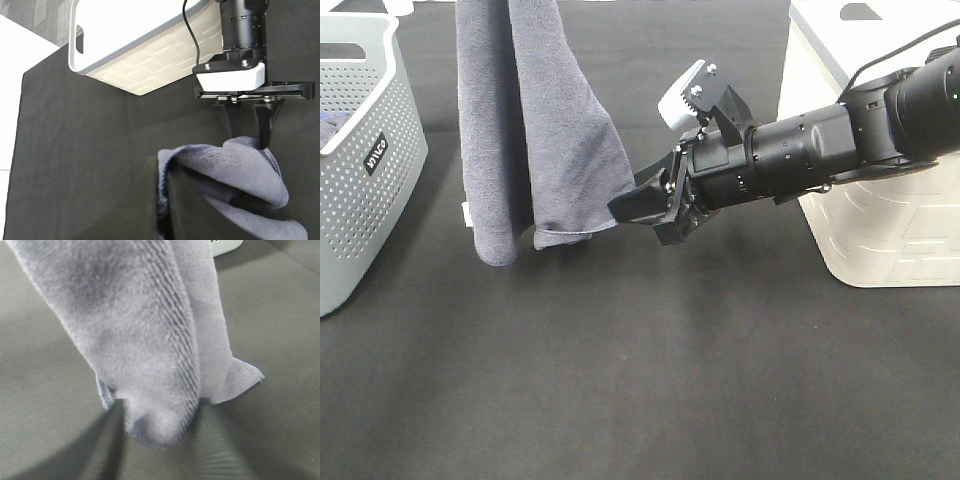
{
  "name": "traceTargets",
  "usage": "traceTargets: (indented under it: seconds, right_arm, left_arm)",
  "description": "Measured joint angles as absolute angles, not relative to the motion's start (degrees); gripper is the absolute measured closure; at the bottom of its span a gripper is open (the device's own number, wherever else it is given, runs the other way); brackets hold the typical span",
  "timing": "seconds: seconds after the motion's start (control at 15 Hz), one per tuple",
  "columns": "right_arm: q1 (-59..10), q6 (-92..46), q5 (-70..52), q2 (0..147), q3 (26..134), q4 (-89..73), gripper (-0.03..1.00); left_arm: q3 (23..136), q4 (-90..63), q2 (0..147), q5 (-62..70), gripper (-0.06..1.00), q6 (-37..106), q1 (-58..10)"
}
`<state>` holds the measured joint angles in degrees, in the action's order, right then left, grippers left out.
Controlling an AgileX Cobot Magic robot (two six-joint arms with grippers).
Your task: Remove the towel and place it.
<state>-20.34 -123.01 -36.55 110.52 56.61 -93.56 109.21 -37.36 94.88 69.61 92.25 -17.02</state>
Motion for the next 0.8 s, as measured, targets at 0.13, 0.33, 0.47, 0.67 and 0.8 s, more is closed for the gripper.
traceTargets:
  seconds: [0.13, 0.33, 0.47, 0.67, 0.8]
  right_arm:
    - [-20.34, -122.78, -37.01, 110.47, 56.61, -92.82, 0.90]
    - [-20.34, -118.09, -37.99, 110.41, 56.61, -89.95, 0.95]
    - [-20.34, -110.92, -37.82, 108.63, 56.61, -83.19, 0.95]
    - [-20.34, -94.25, -36.50, 103.42, 57.75, -67.67, 0.95]
    - [-20.34, -77.58, -37.87, 100.96, 61.82, -50.08, 0.95]
  left_arm:
    - [109.21, -37.36, 94.88, 69.61, 0.94, 92.19, -17.02]
    - [109.21, -37.36, 94.88, 69.61, 0.94, 90.64, -17.02]
    - [109.21, -37.36, 94.88, 69.61, 0.94, 85.77, -17.02]
    - [109.21, -36.04, 94.88, 64.06, 0.94, 71.05, -17.02]
    - [109.21, -33.23, 94.94, 61.42, 0.94, 62.57, -17.02]
